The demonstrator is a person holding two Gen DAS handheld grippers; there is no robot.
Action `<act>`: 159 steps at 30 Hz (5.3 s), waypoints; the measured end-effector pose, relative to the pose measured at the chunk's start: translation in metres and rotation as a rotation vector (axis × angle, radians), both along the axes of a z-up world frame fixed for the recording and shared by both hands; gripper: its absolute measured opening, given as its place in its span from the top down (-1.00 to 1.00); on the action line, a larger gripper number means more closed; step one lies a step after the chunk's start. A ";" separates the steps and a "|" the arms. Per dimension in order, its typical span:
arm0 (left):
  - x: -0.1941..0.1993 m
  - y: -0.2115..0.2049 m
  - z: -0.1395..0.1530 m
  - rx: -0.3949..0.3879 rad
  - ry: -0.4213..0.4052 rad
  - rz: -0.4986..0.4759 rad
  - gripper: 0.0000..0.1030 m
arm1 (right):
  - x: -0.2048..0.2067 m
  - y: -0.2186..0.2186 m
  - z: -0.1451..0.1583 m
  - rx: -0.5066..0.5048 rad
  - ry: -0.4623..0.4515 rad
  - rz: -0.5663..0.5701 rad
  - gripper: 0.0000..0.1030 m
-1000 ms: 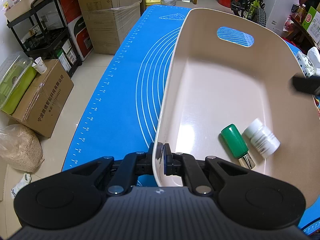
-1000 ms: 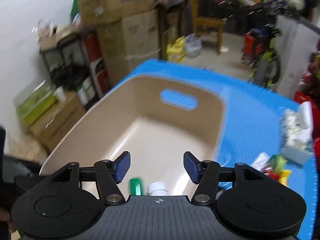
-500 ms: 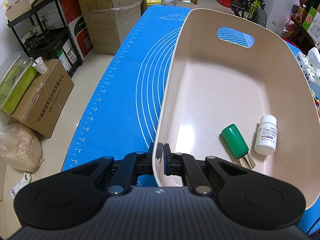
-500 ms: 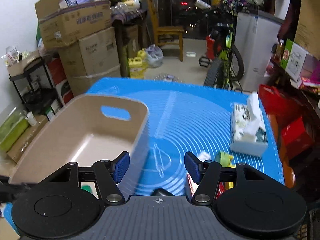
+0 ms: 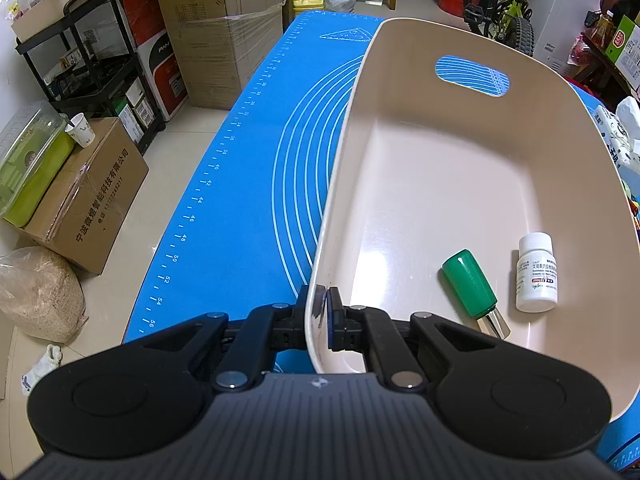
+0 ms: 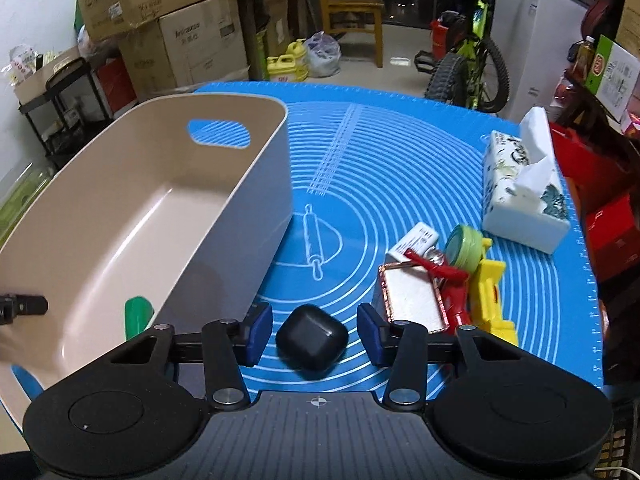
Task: Organize rigid objects
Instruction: 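Grasp the black earbud case with the right tool, then carry the black earbud case into the bin with the right tool and release, then move the right tool back to the mat and grasp the red toy figure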
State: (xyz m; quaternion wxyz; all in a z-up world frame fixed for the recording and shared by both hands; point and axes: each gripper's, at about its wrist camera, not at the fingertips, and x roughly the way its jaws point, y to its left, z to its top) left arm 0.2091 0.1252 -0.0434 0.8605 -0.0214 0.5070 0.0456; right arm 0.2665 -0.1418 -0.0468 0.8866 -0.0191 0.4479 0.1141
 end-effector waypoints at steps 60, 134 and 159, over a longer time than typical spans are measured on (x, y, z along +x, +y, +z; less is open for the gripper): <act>0.000 -0.002 0.000 0.006 -0.002 0.006 0.81 | 0.003 0.008 0.009 -0.070 -0.171 0.008 -0.10; 0.001 -0.001 -0.001 0.004 -0.011 -0.001 0.83 | -0.009 -0.051 0.030 -0.148 -0.118 -0.122 -0.46; 0.001 -0.002 0.000 0.010 -0.011 0.005 0.82 | 0.006 -0.080 -0.034 -0.163 0.104 -0.135 -0.03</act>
